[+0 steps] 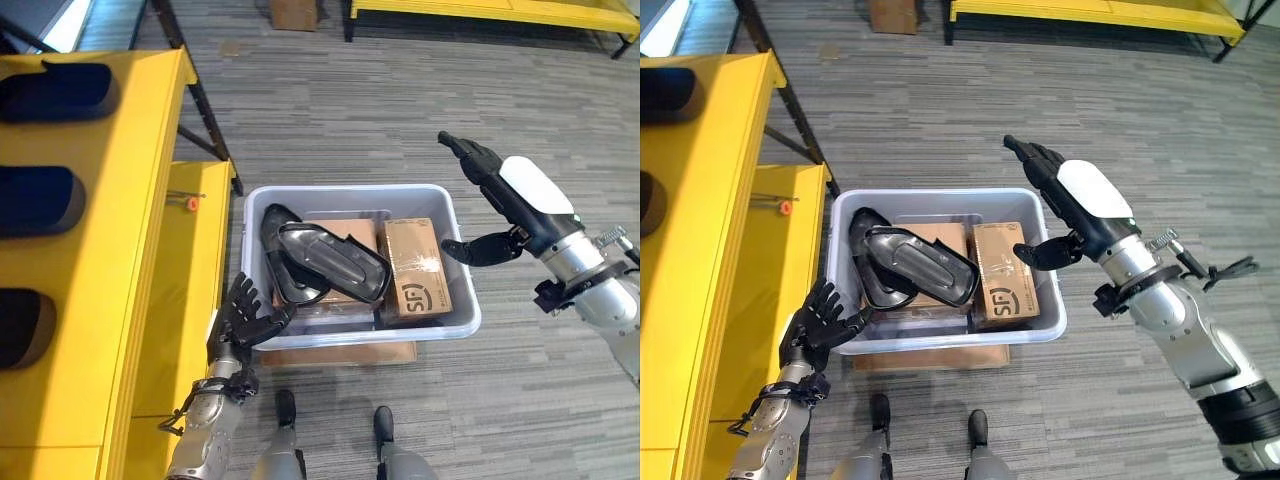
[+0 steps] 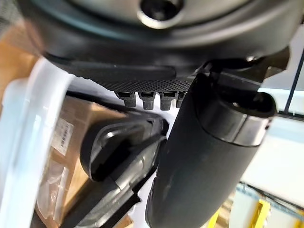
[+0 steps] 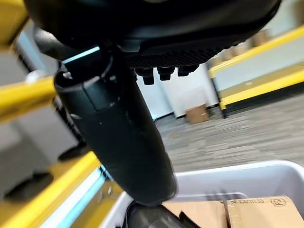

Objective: Move parts from the plastic box to the shelf.

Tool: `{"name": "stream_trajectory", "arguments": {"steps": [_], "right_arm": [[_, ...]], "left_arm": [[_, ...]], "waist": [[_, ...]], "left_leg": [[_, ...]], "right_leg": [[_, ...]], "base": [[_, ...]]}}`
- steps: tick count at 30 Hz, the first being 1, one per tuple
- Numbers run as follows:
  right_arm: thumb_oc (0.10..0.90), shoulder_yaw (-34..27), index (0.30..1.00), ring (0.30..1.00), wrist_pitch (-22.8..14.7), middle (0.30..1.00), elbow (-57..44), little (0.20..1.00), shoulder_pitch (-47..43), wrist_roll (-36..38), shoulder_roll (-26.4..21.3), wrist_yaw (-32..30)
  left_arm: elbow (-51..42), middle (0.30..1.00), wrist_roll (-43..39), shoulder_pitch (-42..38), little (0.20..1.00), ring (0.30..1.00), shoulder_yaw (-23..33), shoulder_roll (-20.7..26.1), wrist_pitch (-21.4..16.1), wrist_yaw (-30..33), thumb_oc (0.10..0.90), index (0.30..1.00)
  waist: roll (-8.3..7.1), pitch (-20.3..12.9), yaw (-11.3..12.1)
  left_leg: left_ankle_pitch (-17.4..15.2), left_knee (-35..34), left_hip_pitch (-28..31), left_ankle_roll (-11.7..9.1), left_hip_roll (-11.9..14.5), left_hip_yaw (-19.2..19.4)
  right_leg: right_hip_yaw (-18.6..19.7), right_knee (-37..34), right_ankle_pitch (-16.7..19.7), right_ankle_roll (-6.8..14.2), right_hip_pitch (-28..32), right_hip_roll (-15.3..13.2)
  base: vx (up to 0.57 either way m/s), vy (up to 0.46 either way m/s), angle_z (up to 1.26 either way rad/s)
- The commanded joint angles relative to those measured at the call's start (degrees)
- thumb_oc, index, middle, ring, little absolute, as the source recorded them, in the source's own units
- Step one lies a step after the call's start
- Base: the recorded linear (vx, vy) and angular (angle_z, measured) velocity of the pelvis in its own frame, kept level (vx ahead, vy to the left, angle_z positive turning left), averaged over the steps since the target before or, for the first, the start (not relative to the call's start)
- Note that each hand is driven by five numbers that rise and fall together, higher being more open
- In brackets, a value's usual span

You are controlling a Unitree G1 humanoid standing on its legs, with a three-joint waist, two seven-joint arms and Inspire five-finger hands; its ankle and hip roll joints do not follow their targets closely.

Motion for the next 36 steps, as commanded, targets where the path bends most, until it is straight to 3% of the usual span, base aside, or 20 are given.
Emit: {"name": "stream_trajectory", "arguments": {"steps": [1, 5, 17, 28, 36], "right_arm": [[0.9, 1.73, 1.0, 1.0, -1.74, 1.0, 0.04, 1.0, -7.45, -2.62, -2.18, -0.54], [0.9, 8.43, 1.0, 1.0, -0.83, 1.0, 2.05, 1.0, -14.78, -4.34, -4.39, 0.58], [0.9, 24.03, 1.0, 1.0, 0.51, 1.0, 9.08, 1.0, -28.71, -8.88, -2.44, 3.33], [0.9, 31.63, 1.0, 1.0, 1.76, 1.0, 17.09, 1.0, -34.86, -11.44, 2.65, 3.82], [0.9, 33.71, 1.0, 1.0, 2.98, 1.0, 23.35, 1.0, -36.54, -13.96, 5.44, 2.82]], "left_arm": [[-4.73, 1.0, 0.26, -3.75, 1.0, 1.0, 0.2, 4.04, -4.48, -2.17, 0.9, 1.0], [-4.68, 1.0, 0.21, -4.37, 1.0, 1.0, -0.42, 4.35, -4.32, -1.96, 0.9, 1.0], [-4.31, 1.0, 0.09, -5.92, 1.0, 1.0, -1.78, 4.0, -4.53, -0.97, 0.9, 1.0], [-4.05, 1.0, 0.41, -8.15, 1.0, 1.0, -3.11, 4.54, -4.79, -0.35, 0.9, 1.0], [-3.98, 1.0, 0.26, -8.99, 1.0, 1.0, -4.06, 4.26, -4.88, 0.41, 0.9, 1.0]], "waist": [[-2.34, -3.1, 1.89], [-2.73, -2.41, 2.88], [-2.95, -1.08, 4.91], [-2.4, 0.92, 5.98], [-1.89, 2.61, 6.77]], "left_leg": [[-0.4, 0.86, 1.99, -5.78, 8.16, 1.71], [0.18, 0.51, 1.23, -6.17, 8.38, 0.68], [0.53, 0.1, -0.19, -6.4, 8.36, -0.99], [1.15, -0.15, -2.4, -6.82, 8.64, -1.9], [1.39, 0.06, -3.63, -6.87, 8.53, -2.67]], "right_leg": [[-0.15, 0.97, -1.25, 2.37, 3.34, -4.22], [-1.19, 0.88, -1.5, 2.27, 3.48, -3.89], [-2.97, 0.18, -1.66, 2.1, 3.85, -3.57], [-3.36, -0.02, -1.33, 1.97, 1.97, -3.34], [-4.02, 0.13, -1.68, 1.75, 1.64, -3.14]], "base": [[0.0, -0.024, 0.21], [0.0, -0.029, 0.15], [0.0, -0.008, 0.06], [-0.01, -0.006, 0.04], [0.0, -0.005, 0.01]]}}
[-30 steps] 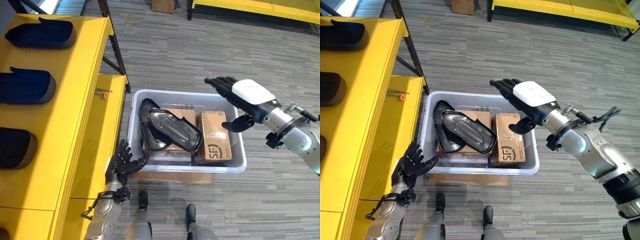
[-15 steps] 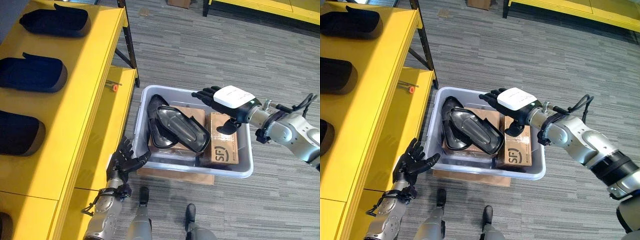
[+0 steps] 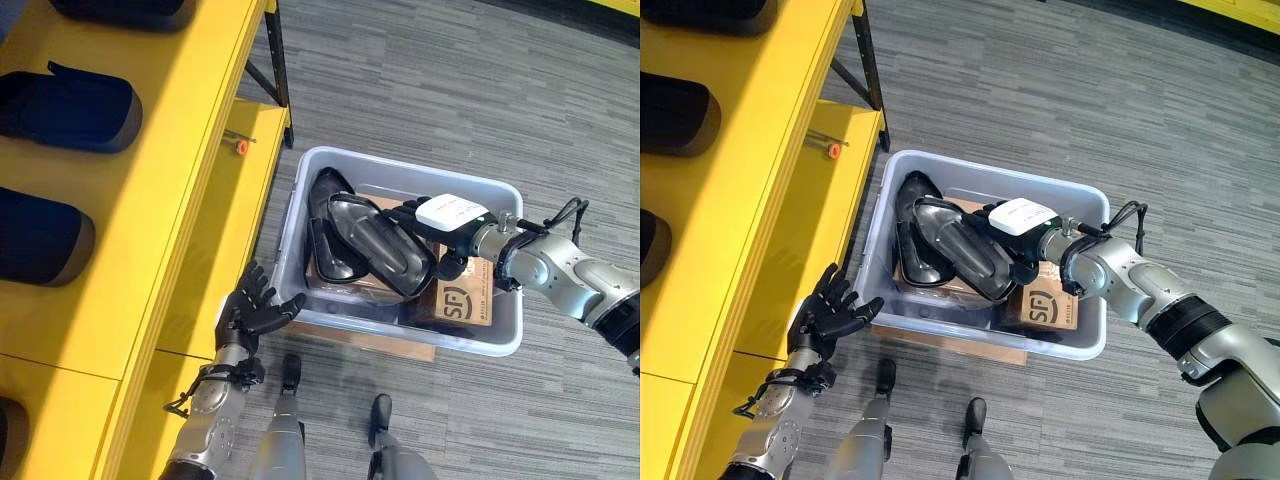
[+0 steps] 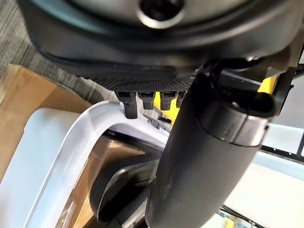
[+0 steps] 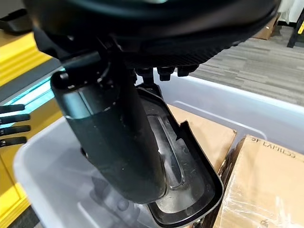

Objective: Move parts from the plastic box to the shelf.

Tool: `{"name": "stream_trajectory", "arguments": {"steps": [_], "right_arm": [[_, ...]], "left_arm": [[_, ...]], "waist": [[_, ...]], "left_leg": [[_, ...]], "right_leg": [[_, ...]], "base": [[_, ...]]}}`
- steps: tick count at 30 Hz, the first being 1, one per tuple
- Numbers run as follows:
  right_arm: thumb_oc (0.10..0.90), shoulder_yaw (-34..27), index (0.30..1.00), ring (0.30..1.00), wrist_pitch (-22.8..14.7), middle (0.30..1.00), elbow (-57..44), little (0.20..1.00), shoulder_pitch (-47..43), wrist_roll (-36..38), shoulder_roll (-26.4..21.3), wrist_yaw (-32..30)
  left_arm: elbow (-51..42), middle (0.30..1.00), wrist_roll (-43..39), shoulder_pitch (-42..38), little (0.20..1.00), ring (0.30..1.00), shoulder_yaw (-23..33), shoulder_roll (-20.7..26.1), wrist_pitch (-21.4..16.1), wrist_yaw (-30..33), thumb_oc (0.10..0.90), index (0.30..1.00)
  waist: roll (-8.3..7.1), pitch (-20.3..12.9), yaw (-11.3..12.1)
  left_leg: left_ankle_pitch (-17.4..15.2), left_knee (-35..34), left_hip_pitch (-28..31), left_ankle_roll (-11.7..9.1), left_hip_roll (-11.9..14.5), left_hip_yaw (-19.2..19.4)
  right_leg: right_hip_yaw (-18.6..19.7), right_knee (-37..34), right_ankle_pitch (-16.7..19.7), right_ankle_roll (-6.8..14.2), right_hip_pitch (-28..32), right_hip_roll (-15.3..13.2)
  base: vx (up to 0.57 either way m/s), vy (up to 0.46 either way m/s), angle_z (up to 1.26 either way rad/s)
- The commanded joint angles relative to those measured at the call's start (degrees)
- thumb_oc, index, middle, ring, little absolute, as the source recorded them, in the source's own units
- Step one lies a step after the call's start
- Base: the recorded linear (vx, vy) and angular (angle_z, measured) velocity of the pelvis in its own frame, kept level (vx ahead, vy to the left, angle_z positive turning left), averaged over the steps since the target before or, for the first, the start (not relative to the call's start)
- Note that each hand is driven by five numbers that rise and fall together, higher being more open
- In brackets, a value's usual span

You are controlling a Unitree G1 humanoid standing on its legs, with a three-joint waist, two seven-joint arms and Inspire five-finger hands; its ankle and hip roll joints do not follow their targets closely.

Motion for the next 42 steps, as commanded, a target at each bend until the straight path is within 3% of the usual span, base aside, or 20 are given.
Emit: {"name": "stream_trajectory", "arguments": {"steps": [1, 16, 28, 42], "right_arm": [[0.9, 1.46, 1.0, 1.0, 0.08, 1.0, 0.83, 1.0, -10.24, -1.77, -1.65, -3.48], [0.9, 3.76, 1.0, 1.0, 2.52, 1.0, 12.8, 1.0, -16.08, -3.57, 4.28, -7.25], [0.9, 4.7, 1.0, 1.0, 3.87, 1.0, 17.03, 1.0, -18.94, -5.43, 6.56, -9.06], [0.9, 8.42, 1.0, 1.0, 5.92, 1.0, 38.84, 1.0, -23.5, -6.02, 9.71, -12.54]], "left_arm": [[-4.6, 1.0, 0.62, -3.68, 1.0, 1.0, -1.36, 1.99, -3.99, -0.28, 0.9, 1.0], [-4.9, 1.0, 0.62, -6.54, 1.0, 1.0, -3.4, 1.61, -4.52, 1.31, 0.9, 1.0], [-4.13, 1.0, 0.52, -7.95, 1.0, 1.0, -3.84, 0.98, -4.94, 2.74, 0.9, 1.0], [-4.18, 1.0, 0.04, -10.17, 1.0, 1.0, -5.95, 1.16, -5.47, 3.6, 0.9, 1.0]], "waist": [[-0.99, -0.9, -0.04], [0.63, 2.26, 1.69], [0.91, 3.62, 2.86], [2.52, 5.36, 4.86]], "left_leg": [[-0.05, 0.08, 2.76, -6.26, 8.6, 2.0], [0.95, -0.25, -1.21, -6.43, 7.63, 0.4], [0.99, -0.24, -3.22, -6.24, 6.88, -0.84], [1.65, -0.25, -5.96, -6.31, 5.96, -2.18]], "right_leg": [[0.48, 0.16, -0.9, 1.99, 5.27, -3.89], [-0.64, 0.0, -0.55, 2.24, 2.86, -3.9], [-1.63, -0.01, -0.83, 2.43, 2.15, -4.05], [-2.35, -0.01, -0.8, 2.57, 0.68, -4.13]], "base": [[-0.02, -0.023, 0.03], [-0.01, -0.003, 0.04], [0.0, -0.001, 0.05], [0.0, 0.001, 0.05]]}}
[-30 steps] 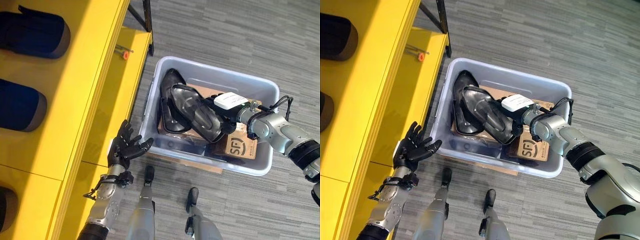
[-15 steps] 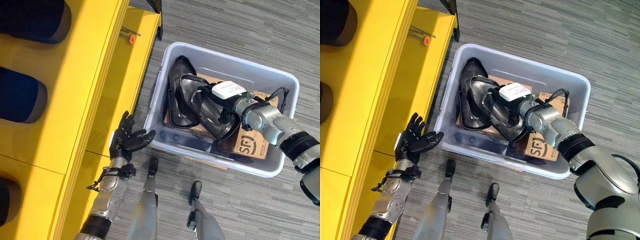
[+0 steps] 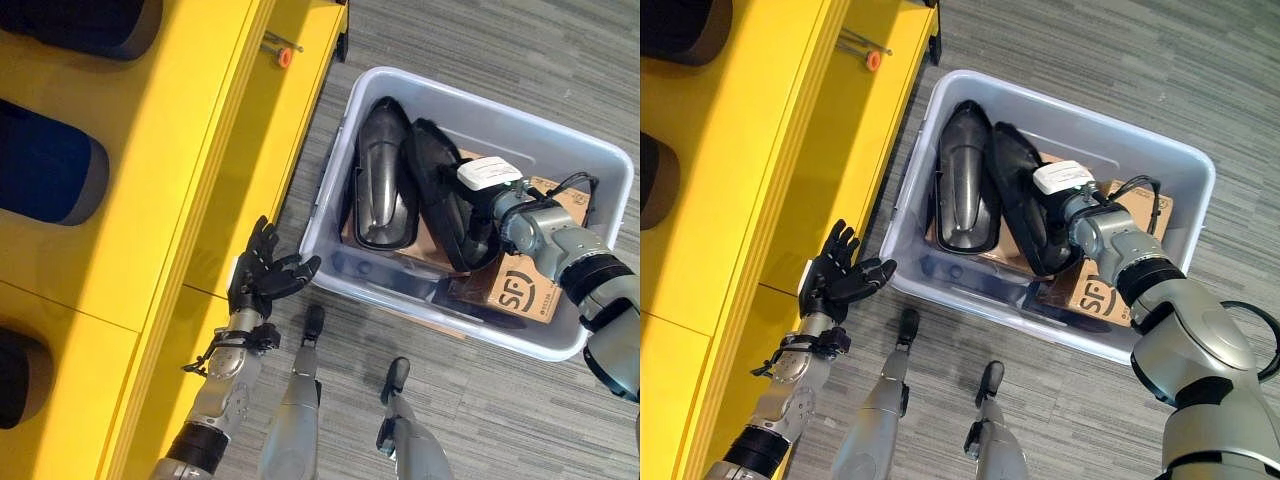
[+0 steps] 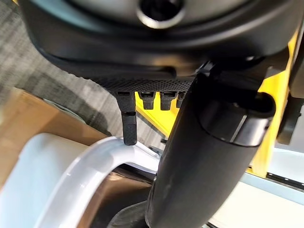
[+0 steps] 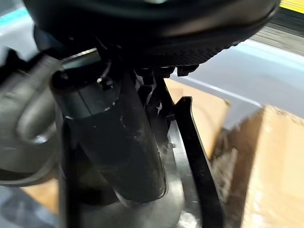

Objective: Move parts from the plastic box to the shelf.

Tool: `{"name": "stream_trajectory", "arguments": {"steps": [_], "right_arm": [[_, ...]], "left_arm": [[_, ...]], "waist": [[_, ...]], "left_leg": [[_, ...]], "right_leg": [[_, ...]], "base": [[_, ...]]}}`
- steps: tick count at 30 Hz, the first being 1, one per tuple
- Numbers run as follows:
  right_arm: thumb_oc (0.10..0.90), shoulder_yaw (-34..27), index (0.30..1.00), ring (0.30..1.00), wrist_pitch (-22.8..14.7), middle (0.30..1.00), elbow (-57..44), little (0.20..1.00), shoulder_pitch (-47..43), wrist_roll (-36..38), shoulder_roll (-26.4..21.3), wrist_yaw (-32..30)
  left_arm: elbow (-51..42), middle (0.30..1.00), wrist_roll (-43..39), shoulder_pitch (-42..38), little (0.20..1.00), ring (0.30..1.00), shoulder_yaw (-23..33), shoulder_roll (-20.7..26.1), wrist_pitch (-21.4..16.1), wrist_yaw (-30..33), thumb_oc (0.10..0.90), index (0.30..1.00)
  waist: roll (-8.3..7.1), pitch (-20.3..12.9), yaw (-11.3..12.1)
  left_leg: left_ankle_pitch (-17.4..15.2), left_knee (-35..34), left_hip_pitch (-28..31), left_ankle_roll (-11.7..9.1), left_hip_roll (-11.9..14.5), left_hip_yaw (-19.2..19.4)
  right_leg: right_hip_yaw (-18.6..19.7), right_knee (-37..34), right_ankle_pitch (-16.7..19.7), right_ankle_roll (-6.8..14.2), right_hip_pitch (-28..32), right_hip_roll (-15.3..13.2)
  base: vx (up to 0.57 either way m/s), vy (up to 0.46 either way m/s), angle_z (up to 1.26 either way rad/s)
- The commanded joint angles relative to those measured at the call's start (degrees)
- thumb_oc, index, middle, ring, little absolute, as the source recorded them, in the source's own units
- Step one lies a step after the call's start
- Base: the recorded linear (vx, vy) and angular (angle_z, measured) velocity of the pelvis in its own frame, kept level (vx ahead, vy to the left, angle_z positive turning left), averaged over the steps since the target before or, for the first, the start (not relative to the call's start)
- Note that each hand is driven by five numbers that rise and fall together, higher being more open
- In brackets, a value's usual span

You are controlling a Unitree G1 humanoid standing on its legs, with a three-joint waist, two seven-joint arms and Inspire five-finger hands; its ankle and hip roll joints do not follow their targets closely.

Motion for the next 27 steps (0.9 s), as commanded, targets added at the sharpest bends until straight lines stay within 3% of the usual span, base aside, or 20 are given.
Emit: {"name": "stream_trajectory", "arguments": {"steps": [1, 17, 23, 27], "right_arm": [[0.9, 4.56, 1.0, 1.0, 0.25, 1.0, 4.13, 1.0, -10.19, -0.89, -2.67, -3.42], [0.9, 1.9, 1.0, 1.0, 1.16, 1.0, 13.37, 1.0, -10.51, 2.35, -5.36, -5.99], [0.9, 1.59, 1.0, 1.0, 1.04, 1.0, 10.81, 1.0, -9.95, 3.1, -6.25, -5.37], [0.9, 1.61, 1.0, 1.0, 0.86, 1.0, 2.35, 1.0, -11.13, 4.41, -7.99, -5.9]], "left_arm": [[-4.4, 1.0, 0.05, -1.58, 1.0, 1.0, -1.23, 1.35, -2.88, -0.13, 0.9, 1.0], [-4.69, 1.0, -0.17, -2.81, 1.0, 1.0, -3.25, 1.69, -2.49, -1.04, 0.9, 1.0], [-3.92, 1.0, -0.04, -3.3, 1.0, 1.0, -3.06, 1.84, -2.47, -1.1, 0.9, 1.0], [-4.28, 1.0, -0.01, -3.26, 1.0, 1.0, -2.44, 1.96, -2.21, -0.78, 0.9, 1.0]], "waist": [[-1.24, -0.43, 0.39], [1.17, 0.23, 1.2], [0.65, -0.22, 0.13], [-0.42, -0.79, -1.37]], "left_leg": [[0.03, -0.27, 1.77, -6.12, 6.45, 2.45], [0.32, -0.27, 0.62, -6.03, 5.48, 2.11], [0.03, -0.27, 1.53, -6.01, 5.7, 2.63], [-0.41, -0.27, 2.54, -6.0, 6.16, 3.47]], "right_leg": [[1.72, -0.02, -0.54, 2.57, 5.81, -4.56], [1.35, -0.02, -0.81, 2.95, 5.28, -4.97], [1.79, -0.02, -0.87, 3.01, 5.56, -4.93], [2.54, -0.02, -0.72, 2.92, 5.82, -4.76]], "base": [[0.0, 0.0, 0.0], [0.0, 0.0, 0.0], [0.0, 0.0, 0.0], [0.0, 0.001, -0.01]]}}
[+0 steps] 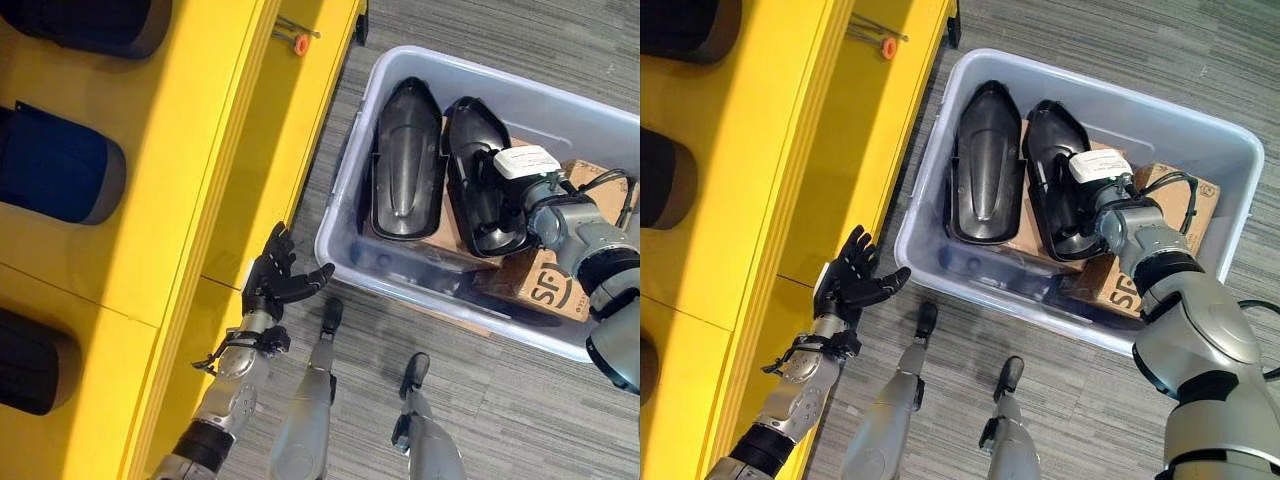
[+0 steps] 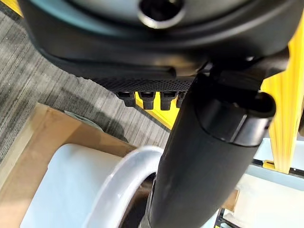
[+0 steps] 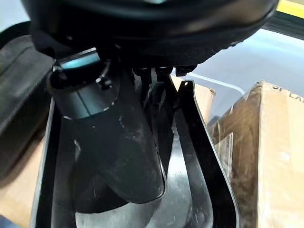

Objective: Move parts from the plastic box to the shelf.

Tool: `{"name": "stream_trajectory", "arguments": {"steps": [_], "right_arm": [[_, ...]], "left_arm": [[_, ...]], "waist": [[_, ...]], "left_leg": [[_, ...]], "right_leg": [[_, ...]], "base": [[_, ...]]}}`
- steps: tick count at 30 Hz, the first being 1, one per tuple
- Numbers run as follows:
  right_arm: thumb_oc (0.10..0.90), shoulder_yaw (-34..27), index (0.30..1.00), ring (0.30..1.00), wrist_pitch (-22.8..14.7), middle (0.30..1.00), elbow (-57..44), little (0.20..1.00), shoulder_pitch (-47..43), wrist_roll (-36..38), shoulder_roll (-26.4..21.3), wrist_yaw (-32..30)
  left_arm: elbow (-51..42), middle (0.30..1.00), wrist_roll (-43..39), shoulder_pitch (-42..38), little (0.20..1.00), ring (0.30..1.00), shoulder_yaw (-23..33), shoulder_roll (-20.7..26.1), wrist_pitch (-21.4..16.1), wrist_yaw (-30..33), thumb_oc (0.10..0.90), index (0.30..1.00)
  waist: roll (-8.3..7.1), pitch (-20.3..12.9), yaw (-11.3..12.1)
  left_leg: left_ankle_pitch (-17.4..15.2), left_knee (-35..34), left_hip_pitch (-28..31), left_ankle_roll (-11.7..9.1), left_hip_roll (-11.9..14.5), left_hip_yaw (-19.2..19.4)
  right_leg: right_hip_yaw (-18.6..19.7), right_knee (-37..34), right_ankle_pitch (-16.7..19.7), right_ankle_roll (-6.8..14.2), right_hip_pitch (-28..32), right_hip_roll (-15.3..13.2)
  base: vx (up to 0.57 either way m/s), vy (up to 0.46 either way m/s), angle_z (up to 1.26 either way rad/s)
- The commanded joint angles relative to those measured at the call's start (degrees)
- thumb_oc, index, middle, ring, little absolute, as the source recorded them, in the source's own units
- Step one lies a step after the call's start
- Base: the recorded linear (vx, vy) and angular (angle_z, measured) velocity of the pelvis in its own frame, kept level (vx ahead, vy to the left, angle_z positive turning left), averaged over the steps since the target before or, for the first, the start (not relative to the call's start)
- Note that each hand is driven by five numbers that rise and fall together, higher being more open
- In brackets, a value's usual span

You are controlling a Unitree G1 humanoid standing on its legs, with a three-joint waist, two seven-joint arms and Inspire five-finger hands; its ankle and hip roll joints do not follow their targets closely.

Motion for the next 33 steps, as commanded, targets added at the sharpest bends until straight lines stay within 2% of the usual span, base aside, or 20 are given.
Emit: {"name": "stream_trajectory", "arguments": {"steps": [1, 4, 5, 7, 14, 22, 33], "right_arm": [[0.9, 1.18, 1.0, 1.0, 1.5, 1.0, -2.58, 1.0, -8.77, 3.79, -6.51, -2.67], [0.9, -0.29, 1.0, 1.0, 1.38, 1.0, -7.04, 1.0, -8.29, 4.57, -7.63, -3.27], [0.9, -1.65, 1.0, 1.0, 0.9, 1.0, -12.57, 1.0, -8.41, 5.43, -9.04, -3.42], [0.9, -3.53, 1.0, 1.0, 0.69, 1.0, -16.95, 1.0, -6.99, 5.59, -10.35, -3.35], [0.9, -8.51, 1.0, 1.0, -0.39, 1.0, -27.02, 1.0, -2.03, 5.02, -13.32, -2.26], [0.9, -13.18, 1.0, 1.0, -0.82, 1.0, -30.98, 1.0, 3.07, 5.29, -12.04, -1.89], [0.9, -14.21, 1.0, 1.0, -0.68, 1.0, -33.29, 1.0, 3.71, 4.78, -9.2, -1.78]], "left_arm": [[-4.79, 1.0, 0.01, -1.68, 1.0, 1.0, 0.63, 1.92, -3.69, -0.6, 0.9, 1.0], [-5.04, 1.0, 0.05, -1.24, 1.0, 1.0, 1.42, 2.04, -3.64, -0.43, 0.9, 1.0], [-5.23, 1.0, -0.07, -0.76, 1.0, 1.0, 2.15, 2.14, -3.73, -0.25, 0.9, 1.0], [-5.24, 1.0, -0.22, -0.15, 1.0, 1.0, 2.85, 2.12, -3.69, -0.16, 0.9, 1.0], [-5.96, 1.0, 0.0, 1.71, 1.0, 1.0, 4.77, 1.9, -3.43, -0.35, 0.9, 1.0], [-6.13, 1.0, 0.55, 2.28, 1.0, 1.0, 5.48, 1.95, -3.62, -0.02, 0.9, 1.0], [-6.11, 1.0, 0.81, 2.38, 1.0, 1.0, 5.83, 2.11, -3.64, 0.48, 0.9, 1.0]], "waist": [[-4.1, -1.46, -1.22], [-4.68, -1.73, -1.9], [-5.12, -1.78, -2.61], [-5.66, -1.84, -3.17], [-6.4, -2.06, -4.61], [-6.96, -1.63, -4.97], [-7.37, -1.53, -4.83]], "left_leg": [[-1.0, -0.28, 3.77, -6.21, 6.86, 3.7], [-1.27, -0.28, 4.27, -6.17, 7.14, 3.98], [-1.41, -0.28, 4.55, -6.13, 7.43, 4.23], [-1.58, -0.28, 4.87, -6.09, 7.62, 4.53], [-2.02, -0.28, 5.43, -5.96, 7.93, 4.87], [-2.05, -0.28, 5.45, -5.87, 8.15, 5.14], [-2.07, -0.28, 5.2, -5.74, 8.22, 5.19]], "right_leg": [[2.83, -0.04, -0.59, 2.74, 6.62, -4.21], [3.28, -0.04, -0.61, 2.72, 6.68, -4.06], [3.55, -0.04, -0.47, 2.68, 6.64, -4.02], [3.97, -0.04, -0.33, 2.63, 6.62, -3.93], [4.4, -0.04, -0.52, 2.46, 6.53, -3.62], [4.66, -0.04, -0.44, 2.35, 6.3, -3.31], [4.74, -0.04, -0.21, 2.38, 5.86, -3.17]], "base": [[0.01, 0.009, -0.04], [0.01, -0.001, -0.04], [0.0, 0.0, -0.04], [0.0, -0.005, -0.08], [0.0, -0.004, -0.12], [-0.02, -0.005, -0.04], [0.0, 0.001, 0.0]]}}
